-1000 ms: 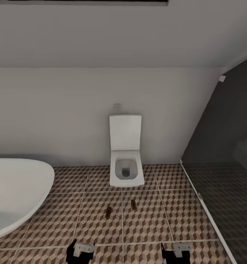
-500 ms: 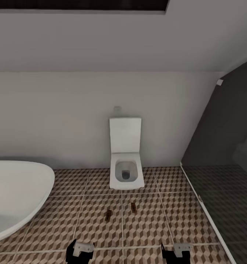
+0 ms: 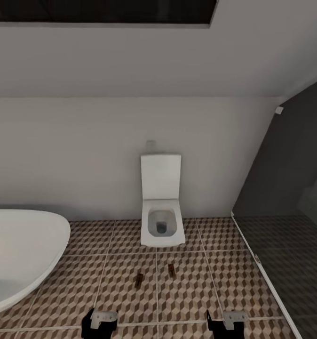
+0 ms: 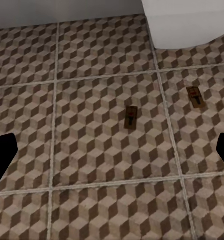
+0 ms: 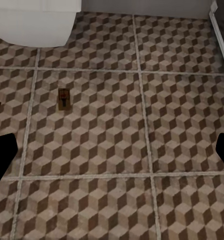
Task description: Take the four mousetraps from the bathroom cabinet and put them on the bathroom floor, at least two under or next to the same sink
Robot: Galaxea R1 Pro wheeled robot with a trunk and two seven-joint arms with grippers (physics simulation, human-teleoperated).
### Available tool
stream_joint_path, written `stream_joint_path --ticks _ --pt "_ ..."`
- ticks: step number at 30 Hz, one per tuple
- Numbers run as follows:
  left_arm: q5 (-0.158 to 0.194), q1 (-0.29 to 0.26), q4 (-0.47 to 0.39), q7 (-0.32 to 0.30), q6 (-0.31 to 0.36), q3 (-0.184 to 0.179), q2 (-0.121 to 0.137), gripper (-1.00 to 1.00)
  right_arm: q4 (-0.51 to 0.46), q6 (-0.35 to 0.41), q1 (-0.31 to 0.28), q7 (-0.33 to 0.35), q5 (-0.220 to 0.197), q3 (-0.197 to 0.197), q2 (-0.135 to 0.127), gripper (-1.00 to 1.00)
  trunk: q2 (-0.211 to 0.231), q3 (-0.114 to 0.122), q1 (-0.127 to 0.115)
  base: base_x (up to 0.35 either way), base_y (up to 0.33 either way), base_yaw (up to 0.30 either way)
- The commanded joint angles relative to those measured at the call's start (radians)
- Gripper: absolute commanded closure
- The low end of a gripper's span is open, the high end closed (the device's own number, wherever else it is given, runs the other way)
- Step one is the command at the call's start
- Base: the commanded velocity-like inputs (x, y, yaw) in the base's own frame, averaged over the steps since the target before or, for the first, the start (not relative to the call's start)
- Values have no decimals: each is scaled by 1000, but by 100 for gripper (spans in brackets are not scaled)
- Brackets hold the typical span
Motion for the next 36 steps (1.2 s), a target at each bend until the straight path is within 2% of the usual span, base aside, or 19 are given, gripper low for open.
stream_joint_path --ticks 1,36 --pt "13 -2 4 2 -6 -9 -1 -100 1 -3 -1 -9 0 8 0 -100 -2 0 1 0 0 0" --pt "23 -2 4 2 -3 -10 -2 -100 1 -5 -1 -8 1 9 1 -100 -2 57 1 0 0 0"
